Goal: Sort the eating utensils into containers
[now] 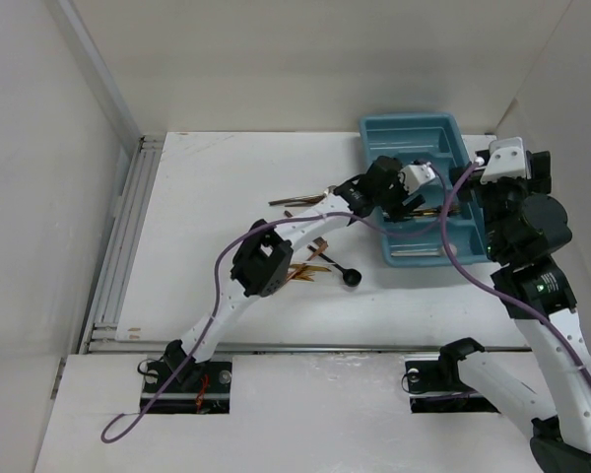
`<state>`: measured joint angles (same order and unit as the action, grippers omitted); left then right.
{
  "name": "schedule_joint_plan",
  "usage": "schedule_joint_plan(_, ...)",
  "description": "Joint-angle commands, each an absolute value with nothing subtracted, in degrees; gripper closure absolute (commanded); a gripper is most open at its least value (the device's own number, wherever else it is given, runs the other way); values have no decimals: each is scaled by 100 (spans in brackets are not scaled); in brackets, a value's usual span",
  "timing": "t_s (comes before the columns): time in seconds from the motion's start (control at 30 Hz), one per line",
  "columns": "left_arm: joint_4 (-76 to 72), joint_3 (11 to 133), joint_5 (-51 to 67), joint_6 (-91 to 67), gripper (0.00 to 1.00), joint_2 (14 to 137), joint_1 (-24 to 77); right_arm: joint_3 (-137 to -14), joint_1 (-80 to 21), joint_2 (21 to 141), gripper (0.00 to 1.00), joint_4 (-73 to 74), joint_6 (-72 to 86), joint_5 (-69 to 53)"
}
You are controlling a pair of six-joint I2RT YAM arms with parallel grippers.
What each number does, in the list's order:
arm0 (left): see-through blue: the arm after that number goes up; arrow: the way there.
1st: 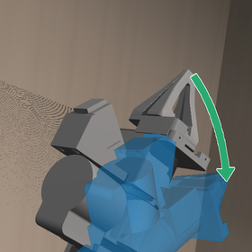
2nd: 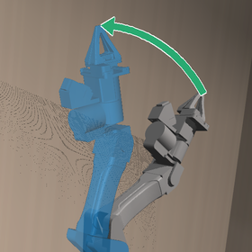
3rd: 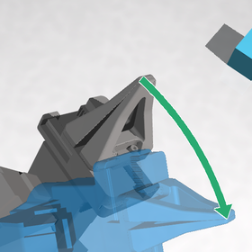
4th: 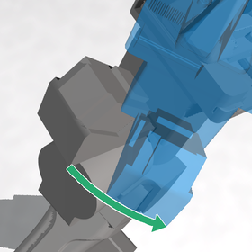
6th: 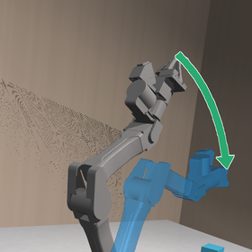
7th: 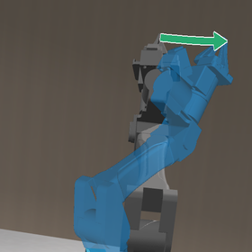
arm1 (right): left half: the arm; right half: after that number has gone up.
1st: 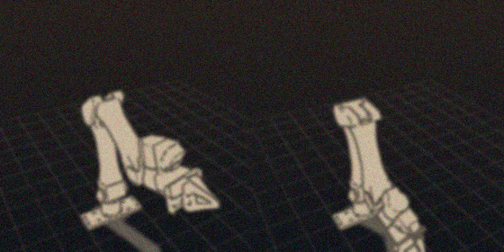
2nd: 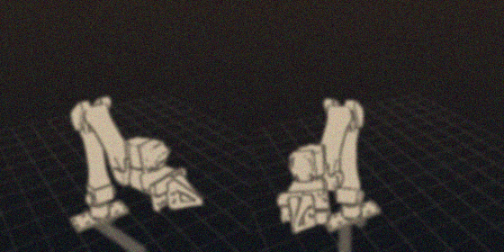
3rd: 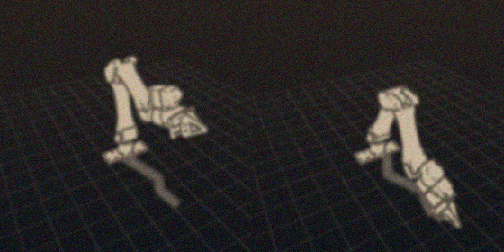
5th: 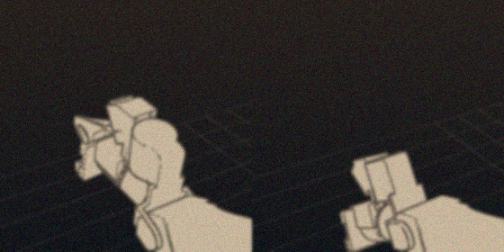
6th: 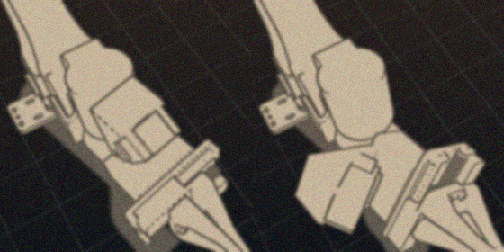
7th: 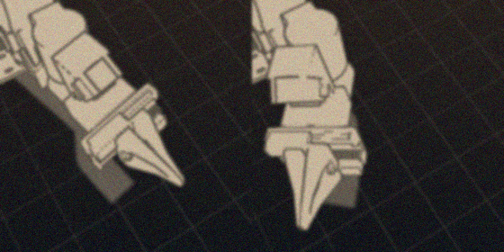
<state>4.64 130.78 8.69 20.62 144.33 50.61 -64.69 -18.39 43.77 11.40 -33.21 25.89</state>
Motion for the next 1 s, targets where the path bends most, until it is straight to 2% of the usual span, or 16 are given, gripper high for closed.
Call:
schedule_joint_plan(0.0,666,13333,738,1758,21,13327,4905,-6680,-1802,4394,2,1055,-3253,2391)
schedule_joint_plan(0.1,1367,13263,1036,1583,20,12800,4624,-6732,-1802,4455,2,1055,-3112,2057)
schedule_joint_plan(0.2,1967,12562,1607,1792,21,12298,4132,-6732,-1802,4526,1,1055,-2831,1715)
schedule_joint_plan(0.33,2680,10438,1749,2478,30,10930,3736,-6531,-1802,4745,2,1055,-2313,1416)
schedule_joint_plan(0.37,2568,9415,1592,2479,30,10673,3735,-6530,-1802,4798,2,1055,-2164,1354)
schedule_joint_plan(0.47,1937,8117,1162,2600,30,10066,3735,-6398,-1924,5000,2,923,-2040,1354)
schedule_joint_plan(0.57,1426,7954,827,3405,29,10211,3788,-6398,-1977,5237,2,923,-2039,1274)
schedule_joint_plan(0.63,1493,8339,922,3978,28,10510,3639,-6451,-1978,5308,2,923,-2039,1091)
schedule_joint_plan(0.8,3397,9711,1468,6097,28,11801,3357,-6451,-1978,5309,1,975,-2355,756)
schedule_joint_plan(0.97,3586,9703,1152,7373,27,12128,3357,-6451,-1978,5238,1,1098,-2654,668)
